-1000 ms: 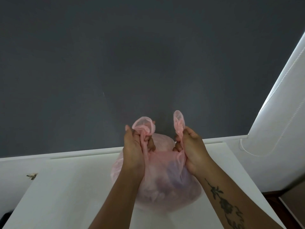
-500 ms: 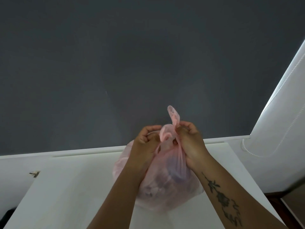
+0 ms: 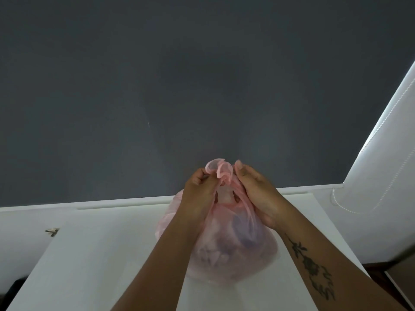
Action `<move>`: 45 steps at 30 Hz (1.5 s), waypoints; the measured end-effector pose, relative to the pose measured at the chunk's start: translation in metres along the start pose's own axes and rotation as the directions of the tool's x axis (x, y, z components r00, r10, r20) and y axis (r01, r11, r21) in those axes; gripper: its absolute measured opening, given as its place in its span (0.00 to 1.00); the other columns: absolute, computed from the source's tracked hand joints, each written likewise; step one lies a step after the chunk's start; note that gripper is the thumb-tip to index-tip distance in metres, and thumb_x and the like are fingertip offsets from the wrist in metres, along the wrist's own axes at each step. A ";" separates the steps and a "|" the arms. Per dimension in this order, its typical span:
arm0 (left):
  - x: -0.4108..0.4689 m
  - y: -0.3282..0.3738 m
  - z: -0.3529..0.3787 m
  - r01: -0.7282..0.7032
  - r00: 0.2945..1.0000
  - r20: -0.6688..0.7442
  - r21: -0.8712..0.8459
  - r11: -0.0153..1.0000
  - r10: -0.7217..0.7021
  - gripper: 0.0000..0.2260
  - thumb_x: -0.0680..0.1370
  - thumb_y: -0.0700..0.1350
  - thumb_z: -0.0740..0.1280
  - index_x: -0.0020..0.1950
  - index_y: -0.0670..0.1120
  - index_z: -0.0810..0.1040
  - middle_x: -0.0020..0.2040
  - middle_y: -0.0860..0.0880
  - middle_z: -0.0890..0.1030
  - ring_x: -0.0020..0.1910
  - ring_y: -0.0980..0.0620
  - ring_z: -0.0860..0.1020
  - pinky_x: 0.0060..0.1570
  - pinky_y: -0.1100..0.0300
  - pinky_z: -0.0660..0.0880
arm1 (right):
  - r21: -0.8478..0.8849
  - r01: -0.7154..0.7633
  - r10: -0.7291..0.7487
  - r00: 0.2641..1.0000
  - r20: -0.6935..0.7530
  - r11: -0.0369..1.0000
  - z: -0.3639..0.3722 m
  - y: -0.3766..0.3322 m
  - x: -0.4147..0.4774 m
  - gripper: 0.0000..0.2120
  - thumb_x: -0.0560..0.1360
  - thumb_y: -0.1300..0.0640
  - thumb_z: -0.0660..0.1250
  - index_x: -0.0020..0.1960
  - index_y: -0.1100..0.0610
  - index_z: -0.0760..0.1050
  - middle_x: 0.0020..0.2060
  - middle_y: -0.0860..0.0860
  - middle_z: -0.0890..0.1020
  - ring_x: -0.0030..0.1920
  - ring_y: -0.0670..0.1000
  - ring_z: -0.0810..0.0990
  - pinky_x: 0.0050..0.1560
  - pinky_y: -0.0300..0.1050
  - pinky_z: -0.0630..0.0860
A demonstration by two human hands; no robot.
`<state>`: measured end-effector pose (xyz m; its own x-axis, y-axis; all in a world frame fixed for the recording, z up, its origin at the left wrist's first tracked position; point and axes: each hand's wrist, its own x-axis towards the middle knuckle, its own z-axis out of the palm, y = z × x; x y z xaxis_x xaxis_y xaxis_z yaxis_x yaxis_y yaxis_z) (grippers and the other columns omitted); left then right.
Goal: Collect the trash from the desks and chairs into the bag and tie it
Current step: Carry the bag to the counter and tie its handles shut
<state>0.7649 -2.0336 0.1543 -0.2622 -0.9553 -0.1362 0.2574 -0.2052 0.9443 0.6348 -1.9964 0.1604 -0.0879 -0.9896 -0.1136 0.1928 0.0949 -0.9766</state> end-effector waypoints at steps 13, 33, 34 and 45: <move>-0.011 -0.007 0.003 -0.342 0.843 -0.130 0.619 0.707 0.522 0.08 0.83 0.43 0.56 0.46 0.49 0.71 0.34 0.56 0.75 0.32 0.60 0.74 0.29 0.70 0.68 | -0.393 0.205 -0.371 0.832 -0.412 0.896 0.011 0.001 0.009 0.09 0.82 0.53 0.55 0.50 0.51 0.73 0.42 0.49 0.80 0.40 0.49 0.80 0.36 0.36 0.74; 0.006 -0.005 -0.003 -0.345 0.890 -0.023 0.618 0.706 0.455 0.11 0.81 0.50 0.64 0.39 0.53 0.68 0.29 0.58 0.73 0.28 0.63 0.71 0.29 0.71 0.66 | -0.117 -0.379 0.392 0.824 0.409 0.918 -0.028 -0.008 0.010 0.18 0.79 0.60 0.56 0.63 0.70 0.74 0.54 0.62 0.78 0.55 0.58 0.76 0.69 0.55 0.69; 0.006 -0.004 -0.001 -0.344 0.896 -0.019 0.600 0.723 0.443 0.12 0.80 0.51 0.65 0.39 0.52 0.68 0.27 0.59 0.73 0.27 0.63 0.71 0.28 0.71 0.67 | -0.111 -0.372 0.383 0.822 0.422 0.922 -0.029 -0.007 0.009 0.18 0.79 0.58 0.56 0.62 0.67 0.76 0.55 0.61 0.80 0.57 0.57 0.77 0.68 0.54 0.71; 0.013 -0.003 0.006 -0.322 0.920 0.013 0.595 0.737 0.392 0.14 0.80 0.52 0.66 0.40 0.46 0.69 0.31 0.54 0.71 0.27 0.60 0.69 0.28 0.70 0.66 | -0.543 -0.021 0.141 0.973 0.180 0.839 -0.031 -0.004 -0.012 0.07 0.75 0.60 0.67 0.44 0.49 0.81 0.43 0.46 0.84 0.44 0.45 0.82 0.47 0.40 0.77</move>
<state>0.7557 -2.0443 0.1518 -0.1523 -0.9565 0.2487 -0.2792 0.2830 0.9176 0.6049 -1.9813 0.1596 0.1179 -0.9693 -0.2157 -0.3670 0.1593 -0.9165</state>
